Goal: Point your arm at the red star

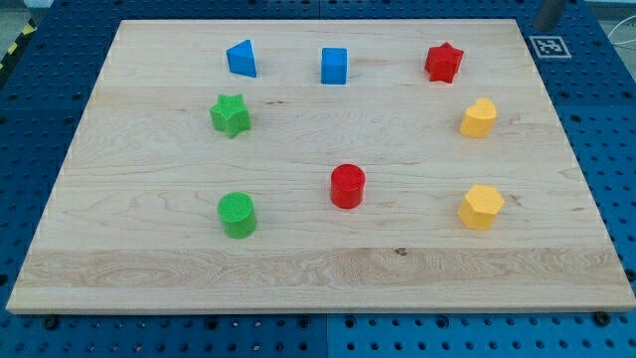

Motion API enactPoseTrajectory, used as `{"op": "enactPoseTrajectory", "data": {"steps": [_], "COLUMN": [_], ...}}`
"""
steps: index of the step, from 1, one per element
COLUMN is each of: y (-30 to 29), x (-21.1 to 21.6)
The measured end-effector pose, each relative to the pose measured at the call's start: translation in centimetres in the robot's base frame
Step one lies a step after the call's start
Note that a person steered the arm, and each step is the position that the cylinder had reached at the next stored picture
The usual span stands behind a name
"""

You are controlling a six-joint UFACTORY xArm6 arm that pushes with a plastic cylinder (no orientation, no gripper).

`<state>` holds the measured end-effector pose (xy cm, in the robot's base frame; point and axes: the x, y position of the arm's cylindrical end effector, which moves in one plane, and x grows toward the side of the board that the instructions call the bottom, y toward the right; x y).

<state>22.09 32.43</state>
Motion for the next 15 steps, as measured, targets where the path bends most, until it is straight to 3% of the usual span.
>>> {"op": "enactPoseTrajectory", "data": {"steps": [1, 3, 6, 13, 15], "y": [-1.6, -1.9, -6.9, -7.4, -12.0], "x": [2.1, 0.3, 0.3, 7.6, 6.3]}}
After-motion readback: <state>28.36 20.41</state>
